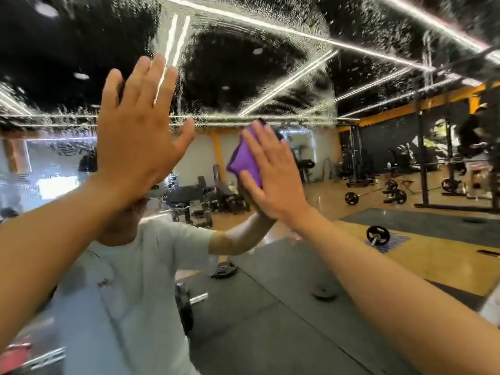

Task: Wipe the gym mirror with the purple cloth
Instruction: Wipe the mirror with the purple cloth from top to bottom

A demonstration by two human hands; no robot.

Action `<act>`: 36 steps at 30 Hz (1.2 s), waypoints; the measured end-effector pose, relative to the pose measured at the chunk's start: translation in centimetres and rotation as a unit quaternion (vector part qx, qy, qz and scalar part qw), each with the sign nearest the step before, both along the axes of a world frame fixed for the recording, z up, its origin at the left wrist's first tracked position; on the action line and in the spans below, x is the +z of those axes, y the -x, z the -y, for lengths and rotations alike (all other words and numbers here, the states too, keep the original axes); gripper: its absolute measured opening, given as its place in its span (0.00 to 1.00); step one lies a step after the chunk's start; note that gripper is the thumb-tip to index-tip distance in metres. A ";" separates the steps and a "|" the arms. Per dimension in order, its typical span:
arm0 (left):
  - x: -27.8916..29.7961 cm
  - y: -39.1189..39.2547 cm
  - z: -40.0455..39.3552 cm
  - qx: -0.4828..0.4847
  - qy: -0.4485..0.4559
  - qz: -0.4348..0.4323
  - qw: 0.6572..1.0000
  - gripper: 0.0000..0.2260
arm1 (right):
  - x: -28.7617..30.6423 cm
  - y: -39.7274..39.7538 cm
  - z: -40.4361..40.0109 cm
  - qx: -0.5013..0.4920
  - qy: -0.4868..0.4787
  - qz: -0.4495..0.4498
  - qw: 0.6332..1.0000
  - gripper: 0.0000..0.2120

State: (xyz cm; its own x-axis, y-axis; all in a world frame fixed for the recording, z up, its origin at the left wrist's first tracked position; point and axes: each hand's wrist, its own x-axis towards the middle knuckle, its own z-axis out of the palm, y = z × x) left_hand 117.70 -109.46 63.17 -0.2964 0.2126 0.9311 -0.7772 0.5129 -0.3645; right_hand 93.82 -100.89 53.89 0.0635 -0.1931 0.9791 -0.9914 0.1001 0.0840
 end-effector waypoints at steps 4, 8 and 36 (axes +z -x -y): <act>-0.1 0.0 -0.2 -0.008 -0.004 0.001 1.000 0.34 | 1.5 6.7 -1.8 0.003 0.060 0.282 0.958 0.39; 0.0 0.0 -0.1 -0.016 0.002 -0.002 1.000 0.34 | -0.7 5.8 -1.0 -0.010 0.087 0.319 0.944 0.37; -4.6 3.6 -4.2 -0.037 -0.009 0.149 0.988 0.31 | -8.1 1.0 -1.4 -0.007 -0.071 0.066 0.995 0.29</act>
